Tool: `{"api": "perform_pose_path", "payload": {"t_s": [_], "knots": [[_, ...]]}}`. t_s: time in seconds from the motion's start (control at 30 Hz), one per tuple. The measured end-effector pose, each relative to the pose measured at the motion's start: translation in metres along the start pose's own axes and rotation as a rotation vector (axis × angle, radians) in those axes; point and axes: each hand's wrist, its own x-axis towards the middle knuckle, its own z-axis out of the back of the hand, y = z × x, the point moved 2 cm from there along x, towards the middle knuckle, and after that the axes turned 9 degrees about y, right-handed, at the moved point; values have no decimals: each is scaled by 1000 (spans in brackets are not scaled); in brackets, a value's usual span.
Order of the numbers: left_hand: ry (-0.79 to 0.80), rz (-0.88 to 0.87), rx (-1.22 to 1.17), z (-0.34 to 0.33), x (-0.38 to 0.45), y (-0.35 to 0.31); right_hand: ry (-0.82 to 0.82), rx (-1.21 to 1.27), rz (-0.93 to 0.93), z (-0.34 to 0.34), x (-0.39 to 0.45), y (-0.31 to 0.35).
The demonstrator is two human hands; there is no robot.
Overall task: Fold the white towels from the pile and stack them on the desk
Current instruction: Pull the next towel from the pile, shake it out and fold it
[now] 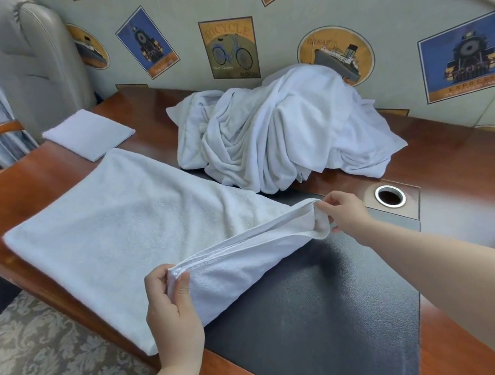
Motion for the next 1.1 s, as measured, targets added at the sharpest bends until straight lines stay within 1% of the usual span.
{"api": "perform_pose_path", "payload": {"t_s": [0.1, 0.17, 0.2, 0.27, 0.37, 0.47, 0.53, 0.7, 0.83, 0.9, 1.03, 1.1], "knots": [[-1, 5, 8, 0, 1, 1, 59, 191, -129, 0, 3, -2], [2, 12, 11, 0, 1, 3, 40, 274, -186, 2, 3, -3], [4, 14, 14, -1, 0, 4, -8, 252, -165, 4, 2, -3], [4, 13, 19, -2, 1, 5, -98, 109, -36, 4, -2, -2], [-9, 16, 9, -2, 3, 5, -136, -227, 180, 0, -12, -3], [-19, 14, 2, -1, 7, 6, -161, -399, 302, 0, -18, -8], [-26, 14, -5, -1, 9, 7, -164, -434, 334, 0, -19, -11], [-37, 19, -4, -2, 12, 9, -167, -479, 301, 5, -20, -18], [-36, 23, -2, -2, 12, 10, -125, -519, 328, 5, -18, -22], [-37, 28, -2, -3, 12, 11, -125, -461, 290, 2, -16, -21], [-40, 41, -7, -3, 12, 13, -132, -141, 181, -10, -15, -16], [-45, 40, -4, -3, 12, 14, -145, -76, 151, -13, -14, -13]]}}
